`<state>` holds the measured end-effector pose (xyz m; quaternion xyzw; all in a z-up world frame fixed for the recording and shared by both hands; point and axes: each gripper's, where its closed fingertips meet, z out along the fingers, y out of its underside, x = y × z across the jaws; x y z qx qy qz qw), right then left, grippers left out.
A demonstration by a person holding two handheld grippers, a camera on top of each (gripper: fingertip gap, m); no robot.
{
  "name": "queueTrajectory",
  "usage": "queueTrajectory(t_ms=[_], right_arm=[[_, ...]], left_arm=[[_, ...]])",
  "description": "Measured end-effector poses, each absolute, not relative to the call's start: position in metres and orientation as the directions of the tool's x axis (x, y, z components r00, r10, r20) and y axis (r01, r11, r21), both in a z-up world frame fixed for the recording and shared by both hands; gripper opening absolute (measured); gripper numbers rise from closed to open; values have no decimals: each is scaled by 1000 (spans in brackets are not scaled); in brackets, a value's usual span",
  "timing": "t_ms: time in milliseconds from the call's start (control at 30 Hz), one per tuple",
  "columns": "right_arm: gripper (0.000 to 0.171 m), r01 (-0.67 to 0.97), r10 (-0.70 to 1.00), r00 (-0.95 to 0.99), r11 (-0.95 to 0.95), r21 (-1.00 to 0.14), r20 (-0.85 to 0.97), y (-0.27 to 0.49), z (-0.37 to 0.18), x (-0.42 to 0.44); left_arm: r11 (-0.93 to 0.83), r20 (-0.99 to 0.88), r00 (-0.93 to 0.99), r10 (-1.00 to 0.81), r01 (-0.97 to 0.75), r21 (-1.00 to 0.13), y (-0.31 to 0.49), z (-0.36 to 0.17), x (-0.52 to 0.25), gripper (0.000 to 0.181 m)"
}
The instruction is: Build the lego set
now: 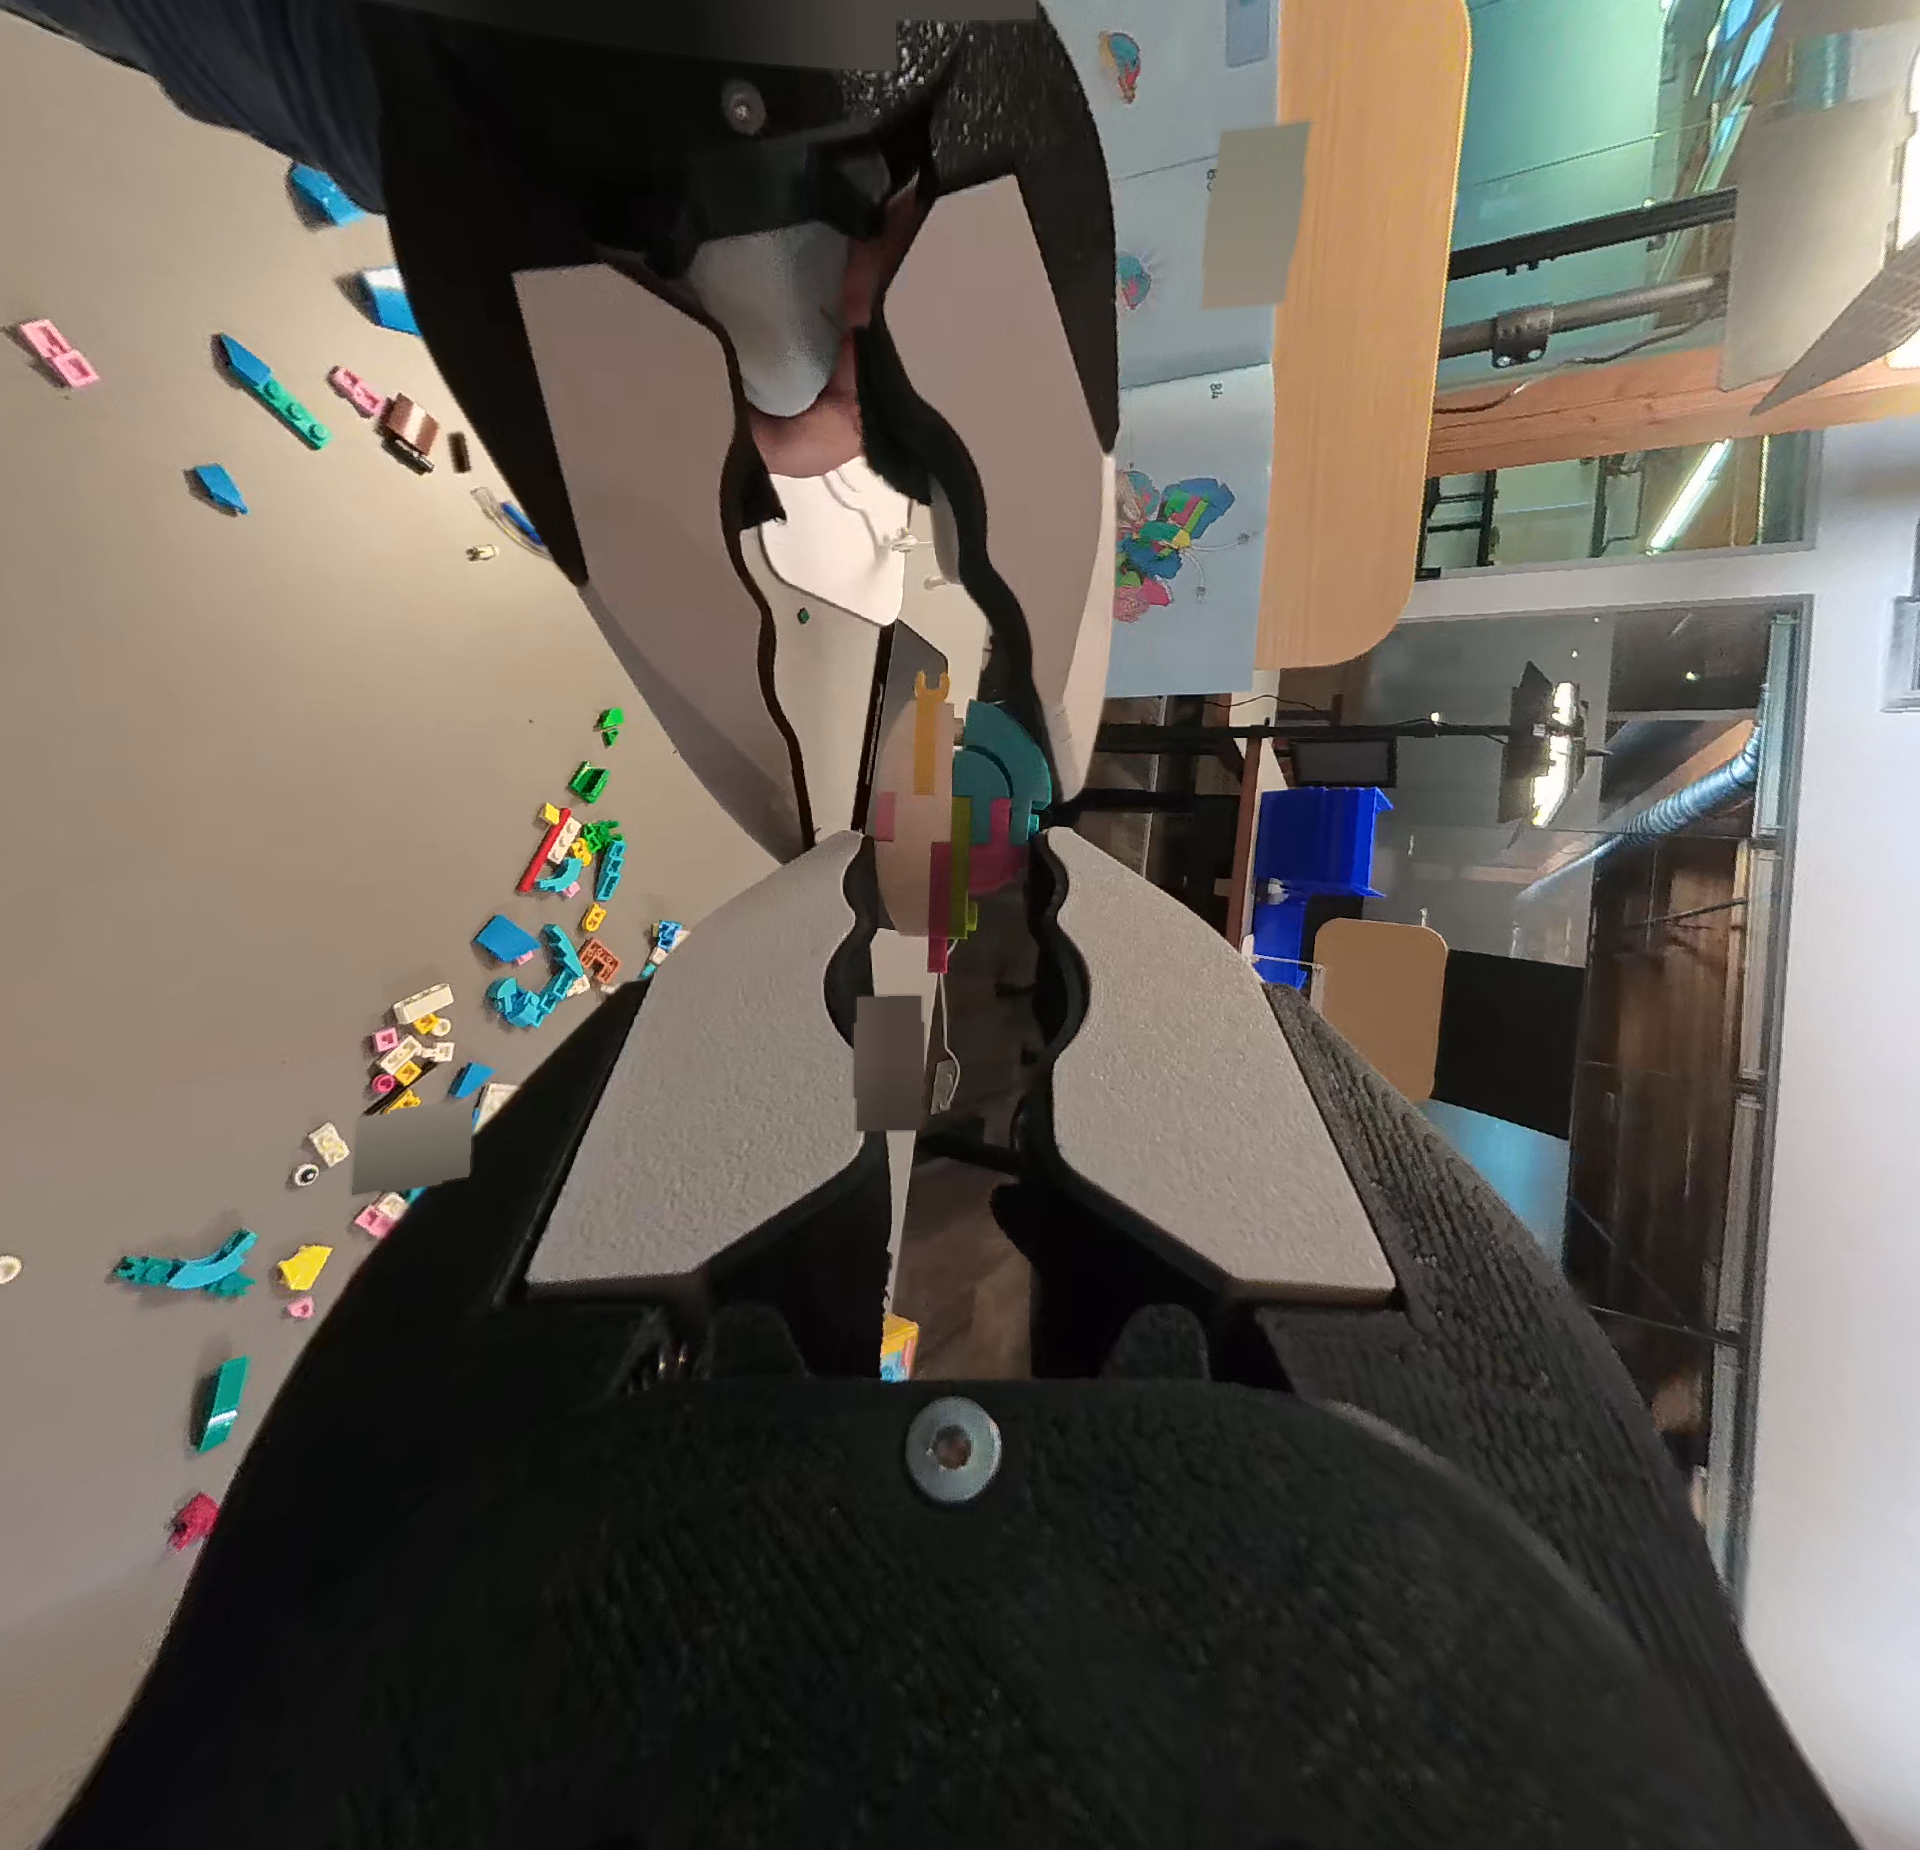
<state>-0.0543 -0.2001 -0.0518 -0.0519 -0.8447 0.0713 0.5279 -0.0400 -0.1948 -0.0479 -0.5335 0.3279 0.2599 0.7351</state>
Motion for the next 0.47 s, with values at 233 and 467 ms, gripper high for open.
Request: queueTrajectory(t_ms=[233,467], right_arm=[[26,0,129,-483,989,-147,866,-203,-56,-52],[25,-19,116,-508,989,-145,853,-205,-58,-49]], left_arm=[[276,-783,621,21,-757,-593,-196,-51,-39,42],[256,-798,602,31,-777,-575,-198,-51,-43,30]])
